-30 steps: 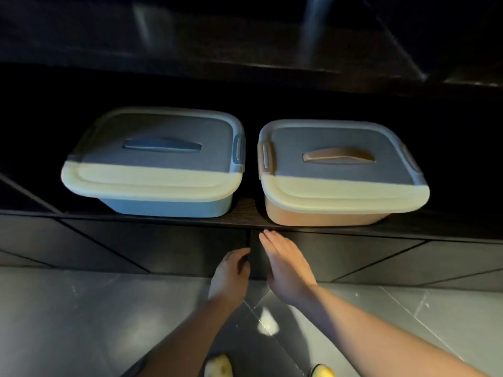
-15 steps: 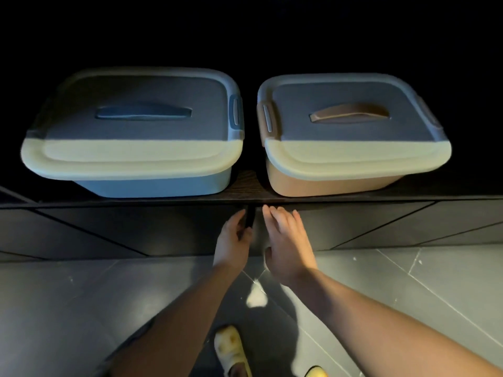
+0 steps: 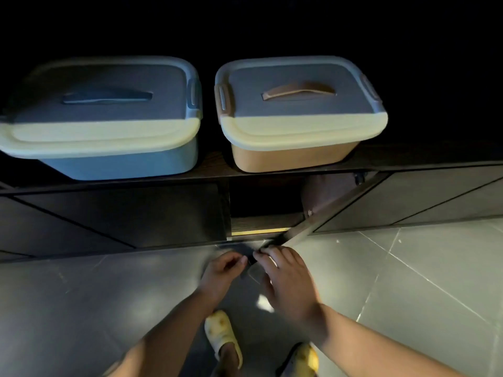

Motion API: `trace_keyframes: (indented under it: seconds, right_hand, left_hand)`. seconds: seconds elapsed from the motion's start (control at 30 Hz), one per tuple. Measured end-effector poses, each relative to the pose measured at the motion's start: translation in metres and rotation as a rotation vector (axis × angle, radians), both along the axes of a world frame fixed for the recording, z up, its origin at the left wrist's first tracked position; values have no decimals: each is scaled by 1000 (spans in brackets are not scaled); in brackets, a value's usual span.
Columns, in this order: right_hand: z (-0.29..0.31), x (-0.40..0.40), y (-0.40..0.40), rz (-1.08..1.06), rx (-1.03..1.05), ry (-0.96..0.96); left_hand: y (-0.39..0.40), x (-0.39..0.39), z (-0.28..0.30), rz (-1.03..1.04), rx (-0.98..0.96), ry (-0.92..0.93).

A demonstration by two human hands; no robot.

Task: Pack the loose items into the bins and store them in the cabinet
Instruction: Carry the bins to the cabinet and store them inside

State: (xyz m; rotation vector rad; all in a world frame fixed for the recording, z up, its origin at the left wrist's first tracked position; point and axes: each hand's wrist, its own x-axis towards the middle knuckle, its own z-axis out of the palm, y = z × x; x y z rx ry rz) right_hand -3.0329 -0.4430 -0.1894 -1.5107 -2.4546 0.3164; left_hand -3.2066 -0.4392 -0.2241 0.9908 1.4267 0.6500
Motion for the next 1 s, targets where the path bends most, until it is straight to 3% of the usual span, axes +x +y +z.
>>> trace_keyframes:
  seconds: [0.33,0.53,0.7,0.93,1.0]
  right_hand:
    - [-1,80,-48,-120,-154,172]
    - [2,156,-88,-250,-302,286]
    - [3,218,-122,-273,-245,172]
    - [8,309,-133,-494,-299,312]
    - [7,336,-125,-509,-332,244]
  left_hand:
    - [-68,71,18,-226,-59,-7]
    - [-104,143,11,-251,-92,-65]
    - [-114,220,9,-418,-26,-59]
    - [-123,328,8,-525,44,-79]
    - [-123,352,11,-579,33,-101]
